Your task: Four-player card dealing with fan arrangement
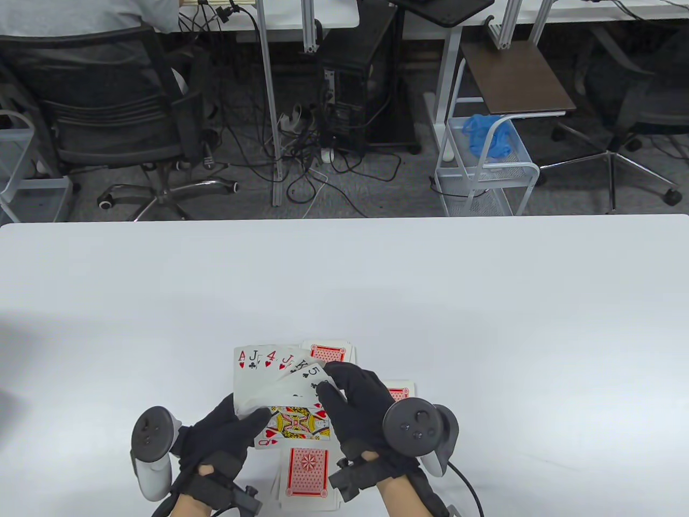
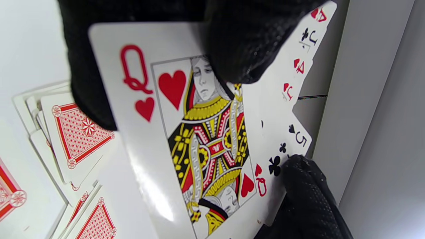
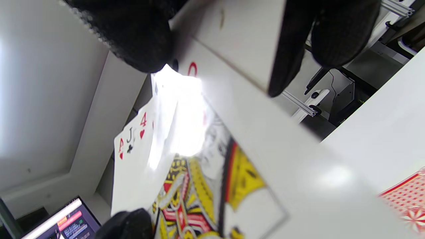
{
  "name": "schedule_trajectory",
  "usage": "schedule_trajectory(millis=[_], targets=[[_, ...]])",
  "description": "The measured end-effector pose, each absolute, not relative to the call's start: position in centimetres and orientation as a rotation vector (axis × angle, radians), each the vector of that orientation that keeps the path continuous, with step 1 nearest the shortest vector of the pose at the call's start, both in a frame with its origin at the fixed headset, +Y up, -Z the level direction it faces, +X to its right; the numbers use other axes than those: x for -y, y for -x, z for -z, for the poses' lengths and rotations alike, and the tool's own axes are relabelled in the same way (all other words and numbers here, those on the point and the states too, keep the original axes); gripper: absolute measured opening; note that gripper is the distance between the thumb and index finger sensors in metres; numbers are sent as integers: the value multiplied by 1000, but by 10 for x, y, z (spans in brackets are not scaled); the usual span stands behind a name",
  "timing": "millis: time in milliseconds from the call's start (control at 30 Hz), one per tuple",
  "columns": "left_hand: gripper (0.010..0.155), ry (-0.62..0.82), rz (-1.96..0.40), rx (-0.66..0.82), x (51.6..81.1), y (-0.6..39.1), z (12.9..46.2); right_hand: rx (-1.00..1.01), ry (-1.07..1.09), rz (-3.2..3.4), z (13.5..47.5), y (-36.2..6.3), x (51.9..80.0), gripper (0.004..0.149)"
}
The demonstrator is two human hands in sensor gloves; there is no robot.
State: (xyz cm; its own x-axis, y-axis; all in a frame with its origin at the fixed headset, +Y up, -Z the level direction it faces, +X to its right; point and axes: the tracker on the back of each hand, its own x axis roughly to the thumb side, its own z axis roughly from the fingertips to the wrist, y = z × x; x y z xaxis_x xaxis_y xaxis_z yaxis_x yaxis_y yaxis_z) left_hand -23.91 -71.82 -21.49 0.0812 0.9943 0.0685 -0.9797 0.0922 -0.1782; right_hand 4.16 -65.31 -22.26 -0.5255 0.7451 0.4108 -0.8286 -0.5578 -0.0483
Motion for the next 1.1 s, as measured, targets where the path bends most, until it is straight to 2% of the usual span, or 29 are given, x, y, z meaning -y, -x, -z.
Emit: schedule_trajectory(millis=[167, 333, 467, 533, 800, 967, 1100], targets=[[46, 112, -1464, 245, 716, 239, 217, 337, -477, -2223, 221, -41, 647, 42], [46, 101, -1409, 276, 713, 236, 217, 336, -435, -2158, 225, -50, 651, 40], [46, 86, -1392, 291, 712, 239, 217, 195, -476, -2149, 228, -50, 651, 44], [46, 92, -1369, 308, 712, 240, 218, 196, -512, -2193, 229, -52, 646, 41], [45, 105, -1296, 330, 707, 237, 217, 572, -398, -2068, 227, -85, 617, 41], [44, 128, -1233, 363, 707, 233, 218, 753, -456, -2055, 222, -85, 605, 40], [43, 139, -1230, 378, 707, 230, 217, 783, -511, -1994, 219, -76, 604, 40]])
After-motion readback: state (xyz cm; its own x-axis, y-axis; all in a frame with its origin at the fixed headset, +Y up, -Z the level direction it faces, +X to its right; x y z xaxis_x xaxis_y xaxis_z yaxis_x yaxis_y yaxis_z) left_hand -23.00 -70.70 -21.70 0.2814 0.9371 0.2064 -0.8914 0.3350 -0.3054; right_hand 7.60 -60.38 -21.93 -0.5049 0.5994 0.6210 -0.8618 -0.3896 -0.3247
